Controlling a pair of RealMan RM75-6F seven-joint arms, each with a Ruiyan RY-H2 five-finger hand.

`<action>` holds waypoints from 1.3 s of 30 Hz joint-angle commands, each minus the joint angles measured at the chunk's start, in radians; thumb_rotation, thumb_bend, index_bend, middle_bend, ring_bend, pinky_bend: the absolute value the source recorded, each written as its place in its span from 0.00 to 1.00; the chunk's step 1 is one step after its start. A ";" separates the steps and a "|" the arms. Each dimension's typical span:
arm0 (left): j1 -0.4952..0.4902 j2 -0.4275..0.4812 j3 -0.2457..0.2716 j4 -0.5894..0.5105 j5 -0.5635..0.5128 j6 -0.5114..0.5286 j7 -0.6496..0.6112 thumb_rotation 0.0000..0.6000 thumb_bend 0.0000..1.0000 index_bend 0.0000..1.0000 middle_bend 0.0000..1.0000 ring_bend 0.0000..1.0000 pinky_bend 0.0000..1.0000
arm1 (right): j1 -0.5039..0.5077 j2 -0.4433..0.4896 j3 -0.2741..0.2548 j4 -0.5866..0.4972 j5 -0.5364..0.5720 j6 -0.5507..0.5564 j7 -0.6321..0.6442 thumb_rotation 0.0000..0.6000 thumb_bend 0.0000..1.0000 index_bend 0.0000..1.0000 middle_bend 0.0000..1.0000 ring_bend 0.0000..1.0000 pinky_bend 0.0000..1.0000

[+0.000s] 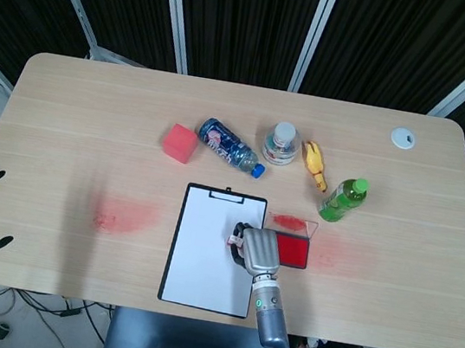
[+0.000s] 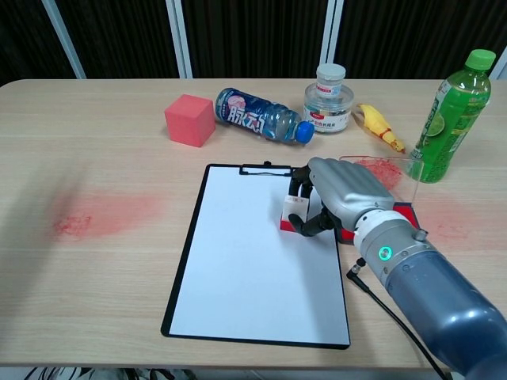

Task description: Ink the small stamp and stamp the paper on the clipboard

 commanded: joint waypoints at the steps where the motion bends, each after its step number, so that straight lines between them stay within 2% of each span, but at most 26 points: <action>1: 0.000 0.000 0.000 0.000 -0.001 -0.001 0.000 1.00 0.01 0.00 0.00 0.00 0.00 | -0.001 -0.001 0.000 0.002 0.002 -0.001 -0.001 1.00 0.63 0.93 0.81 0.88 0.90; 39: -0.003 0.002 0.003 0.001 0.000 -0.007 0.002 1.00 0.01 0.00 0.00 0.00 0.00 | -0.019 -0.004 -0.003 0.002 0.008 -0.002 -0.005 1.00 0.63 0.94 0.81 0.88 0.90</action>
